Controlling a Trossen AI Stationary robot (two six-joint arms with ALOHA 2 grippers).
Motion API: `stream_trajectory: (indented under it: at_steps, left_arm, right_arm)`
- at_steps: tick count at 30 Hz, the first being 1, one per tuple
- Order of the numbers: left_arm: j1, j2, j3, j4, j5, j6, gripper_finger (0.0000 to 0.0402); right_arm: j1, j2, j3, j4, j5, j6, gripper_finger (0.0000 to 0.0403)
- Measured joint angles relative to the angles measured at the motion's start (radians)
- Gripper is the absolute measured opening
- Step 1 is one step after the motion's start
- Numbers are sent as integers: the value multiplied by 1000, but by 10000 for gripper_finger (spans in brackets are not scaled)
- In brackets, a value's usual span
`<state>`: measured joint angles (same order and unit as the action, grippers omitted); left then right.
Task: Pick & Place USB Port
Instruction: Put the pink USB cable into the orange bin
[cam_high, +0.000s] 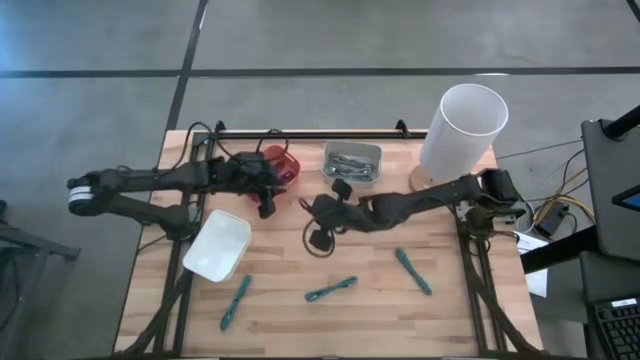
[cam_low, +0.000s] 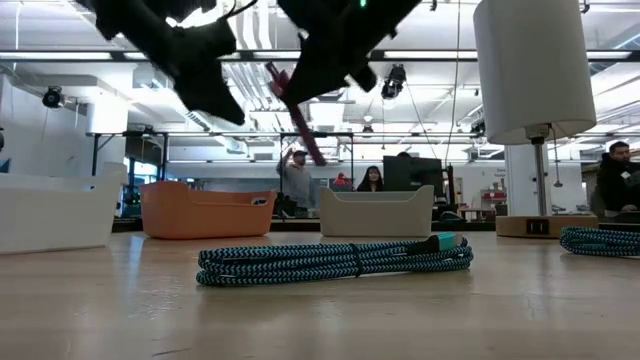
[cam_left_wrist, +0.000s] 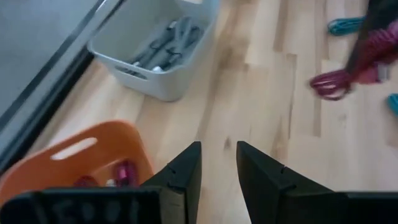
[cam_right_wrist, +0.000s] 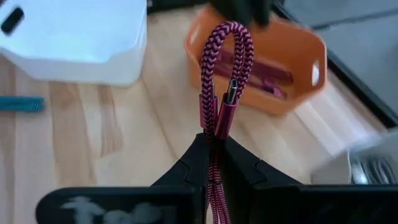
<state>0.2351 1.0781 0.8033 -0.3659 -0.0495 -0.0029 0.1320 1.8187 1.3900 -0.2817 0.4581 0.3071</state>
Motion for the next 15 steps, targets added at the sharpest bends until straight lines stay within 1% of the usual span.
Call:
stream_trajectory:
  at_steps: [3, 7, 10, 11, 15]
  left_arm:
    - [-12, -2, -77, 115, 71, -1, 106]
    - [-26, -2, -179, 294, 153, 5, 106]
    - [-31, -2, -240, 428, 166, 1, 106]
    - [-31, -2, -258, 473, 166, 1, 106]
    - [-30, -2, -314, 654, 166, -13, 106]
  right_arm:
    - [-36, 0, -42, 123, -33, -49, 22]
    - [-81, 0, -103, 340, -48, -91, 22]
    - [-108, 0, -148, 464, -55, -108, 22]
    - [-117, 0, -162, 502, -72, -109, 22]
    - [-151, 0, -196, 611, -194, -101, 22]
